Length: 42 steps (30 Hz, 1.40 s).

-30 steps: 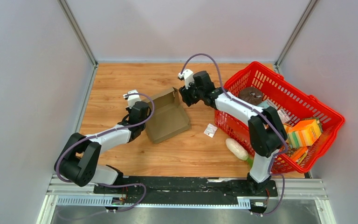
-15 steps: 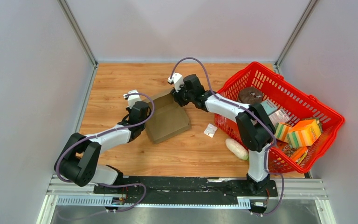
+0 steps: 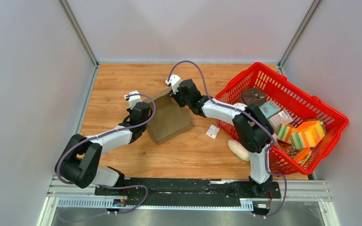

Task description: Fold the paper box

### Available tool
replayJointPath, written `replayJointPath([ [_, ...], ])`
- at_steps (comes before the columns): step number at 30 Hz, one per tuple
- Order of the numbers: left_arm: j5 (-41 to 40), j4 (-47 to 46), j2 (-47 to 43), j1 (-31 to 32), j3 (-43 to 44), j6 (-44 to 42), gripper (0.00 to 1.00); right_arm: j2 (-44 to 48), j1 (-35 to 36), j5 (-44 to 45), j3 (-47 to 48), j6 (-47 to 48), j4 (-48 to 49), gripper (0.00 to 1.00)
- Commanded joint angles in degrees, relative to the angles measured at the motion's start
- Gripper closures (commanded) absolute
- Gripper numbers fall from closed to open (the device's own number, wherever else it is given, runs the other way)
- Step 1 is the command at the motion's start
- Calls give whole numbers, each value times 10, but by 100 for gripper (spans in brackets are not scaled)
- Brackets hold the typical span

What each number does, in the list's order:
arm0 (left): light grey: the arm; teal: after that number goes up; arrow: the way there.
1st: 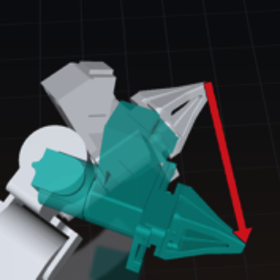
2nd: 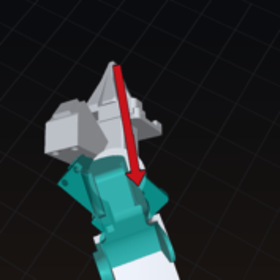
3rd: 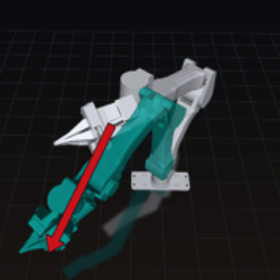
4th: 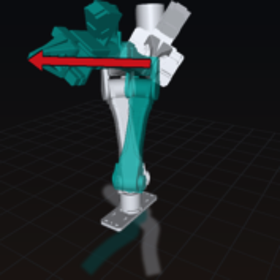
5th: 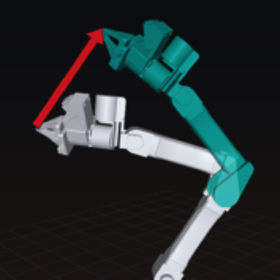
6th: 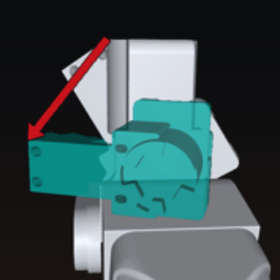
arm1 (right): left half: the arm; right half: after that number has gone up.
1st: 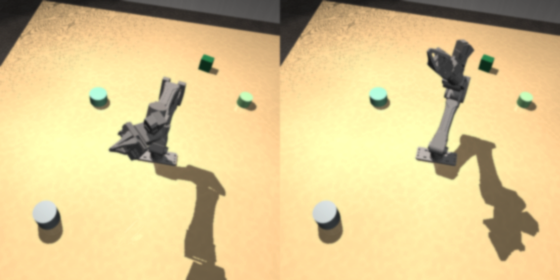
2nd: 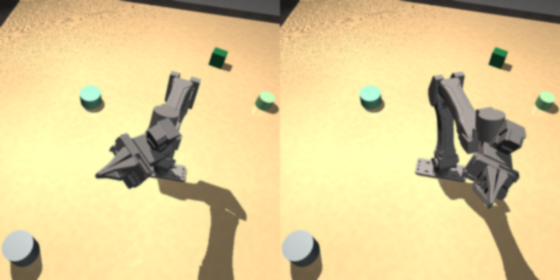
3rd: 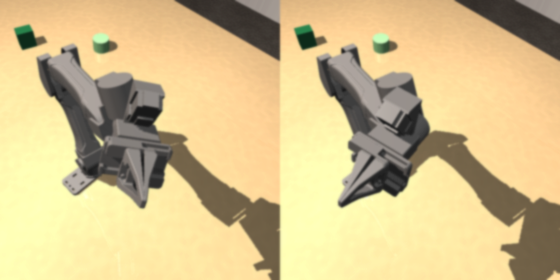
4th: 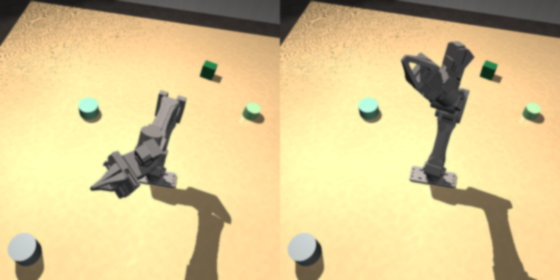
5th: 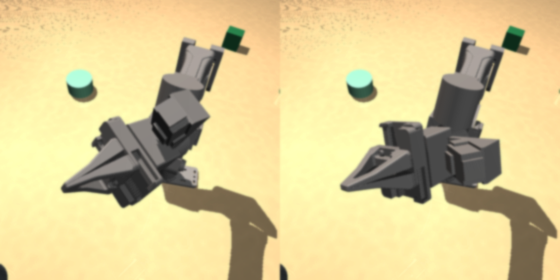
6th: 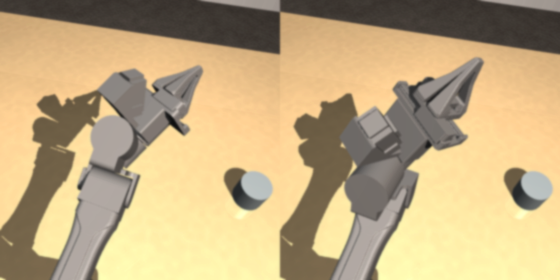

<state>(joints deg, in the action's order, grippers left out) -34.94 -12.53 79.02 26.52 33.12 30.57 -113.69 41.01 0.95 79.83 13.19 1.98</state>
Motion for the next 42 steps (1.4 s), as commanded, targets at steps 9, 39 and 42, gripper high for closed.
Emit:
replayJointPath([
  [9, 22, -10, -9, 3, 9, 0, 100, -36, 8, 41, 11, -59, 113, 70],
  [39, 1, 6, -32, 3, -3, 29, 100, -142, 56, 349, 166, -288, -44, 100],
  [42, 1, 8, -27, 3, 2, 29, 100, -116, 56, 277, 123, -260, 21, 99],
])
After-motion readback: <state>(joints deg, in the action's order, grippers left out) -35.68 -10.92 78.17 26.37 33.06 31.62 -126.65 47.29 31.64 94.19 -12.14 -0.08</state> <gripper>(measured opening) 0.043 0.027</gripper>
